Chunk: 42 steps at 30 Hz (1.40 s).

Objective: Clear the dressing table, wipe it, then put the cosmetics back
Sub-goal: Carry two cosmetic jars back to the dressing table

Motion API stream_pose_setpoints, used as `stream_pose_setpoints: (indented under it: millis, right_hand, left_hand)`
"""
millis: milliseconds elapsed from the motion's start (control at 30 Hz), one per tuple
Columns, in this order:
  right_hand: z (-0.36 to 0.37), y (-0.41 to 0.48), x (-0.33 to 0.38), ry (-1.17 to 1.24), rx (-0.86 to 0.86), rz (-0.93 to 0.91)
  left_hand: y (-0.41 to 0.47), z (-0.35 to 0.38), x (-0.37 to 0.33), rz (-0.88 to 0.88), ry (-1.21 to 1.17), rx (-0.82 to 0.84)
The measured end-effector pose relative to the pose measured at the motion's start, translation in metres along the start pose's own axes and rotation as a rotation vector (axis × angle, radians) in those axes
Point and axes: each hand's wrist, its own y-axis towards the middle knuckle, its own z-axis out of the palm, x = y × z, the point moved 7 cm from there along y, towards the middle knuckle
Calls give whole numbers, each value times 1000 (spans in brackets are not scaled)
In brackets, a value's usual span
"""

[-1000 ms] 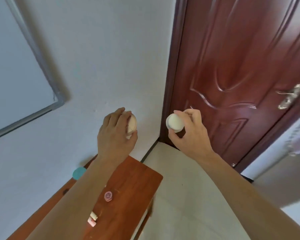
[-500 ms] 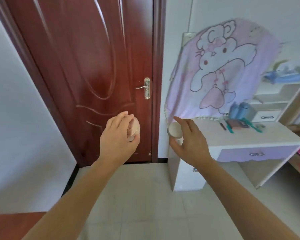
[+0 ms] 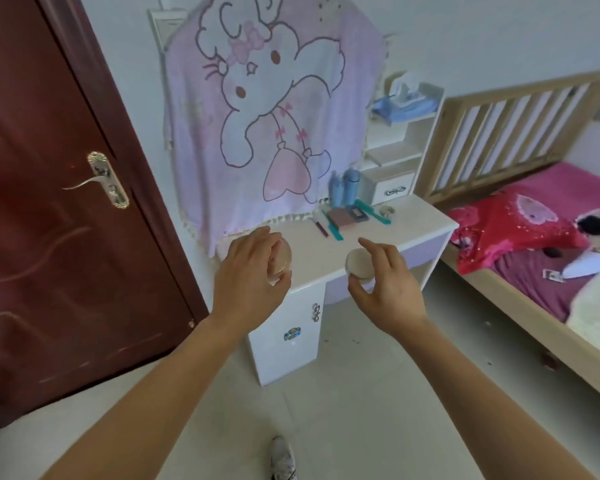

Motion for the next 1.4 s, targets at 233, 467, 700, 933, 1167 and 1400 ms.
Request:
stream_pose_setpoints:
  millis: [233, 467, 700, 933, 1167, 1400]
  right_hand:
    - [40, 133, -60, -71, 1, 17]
    - [88, 217, -129, -80, 40, 60]
    - [170, 292, -194, 17, 209, 35]
    - [259, 356, -247, 155, 467, -5]
    - [327, 368, -266, 119, 681, -143]
    - [394, 348, -269, 210, 823, -108]
  left_hand:
    - [144, 83, 33, 24, -52, 29]
    - [237, 157, 54, 60, -42, 133]
    - [290, 237, 105, -147, -29, 169]
    - [312, 301, 143, -409, 52, 192]
    - [301, 346, 167, -654, 68, 284]
    - [286, 399, 209, -680, 81, 409]
